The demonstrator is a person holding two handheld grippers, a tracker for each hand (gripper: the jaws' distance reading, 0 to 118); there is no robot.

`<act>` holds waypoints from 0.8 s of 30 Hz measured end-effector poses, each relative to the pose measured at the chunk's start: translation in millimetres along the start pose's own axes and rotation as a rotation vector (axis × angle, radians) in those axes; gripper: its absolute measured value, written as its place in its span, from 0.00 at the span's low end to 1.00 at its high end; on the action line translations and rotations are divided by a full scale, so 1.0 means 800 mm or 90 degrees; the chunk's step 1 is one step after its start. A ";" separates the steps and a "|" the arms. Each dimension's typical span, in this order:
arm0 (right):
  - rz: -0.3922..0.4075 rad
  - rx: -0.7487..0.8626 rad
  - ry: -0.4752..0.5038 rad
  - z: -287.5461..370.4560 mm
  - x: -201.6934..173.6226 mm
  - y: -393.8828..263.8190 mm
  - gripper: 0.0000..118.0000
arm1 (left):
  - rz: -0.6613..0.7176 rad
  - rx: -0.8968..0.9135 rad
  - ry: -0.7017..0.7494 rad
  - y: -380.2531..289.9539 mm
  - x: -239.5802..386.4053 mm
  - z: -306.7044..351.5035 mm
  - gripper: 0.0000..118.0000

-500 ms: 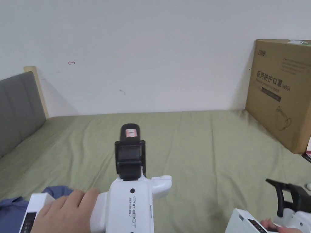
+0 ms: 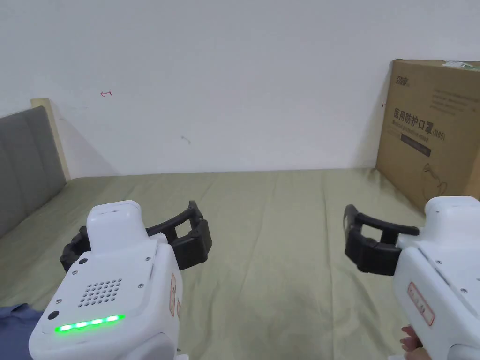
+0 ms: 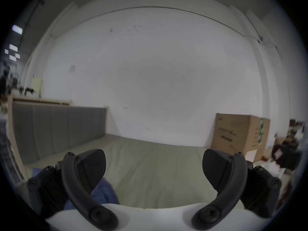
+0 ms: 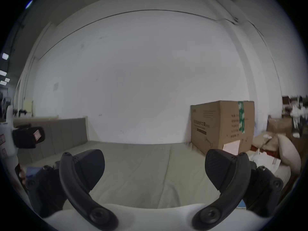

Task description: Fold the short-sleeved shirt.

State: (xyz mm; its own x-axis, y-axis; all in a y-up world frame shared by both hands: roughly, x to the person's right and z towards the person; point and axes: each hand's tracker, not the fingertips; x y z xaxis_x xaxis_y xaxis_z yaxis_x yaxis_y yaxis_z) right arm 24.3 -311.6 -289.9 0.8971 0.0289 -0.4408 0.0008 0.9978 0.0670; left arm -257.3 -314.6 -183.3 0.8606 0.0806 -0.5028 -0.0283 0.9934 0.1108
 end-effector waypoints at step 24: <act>-0.018 0.002 -0.031 0.005 0.015 -0.009 1.00 | -0.073 -0.004 -0.048 0.008 0.013 0.005 0.98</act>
State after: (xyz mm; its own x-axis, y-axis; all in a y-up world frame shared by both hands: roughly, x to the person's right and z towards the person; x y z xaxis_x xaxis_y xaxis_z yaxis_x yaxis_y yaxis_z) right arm 36.6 -319.1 -291.6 0.9175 -0.0026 -0.3978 0.0279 0.9979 0.0578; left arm -246.5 -307.9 -184.7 0.8945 -0.0398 -0.4453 0.0692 0.9963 0.0501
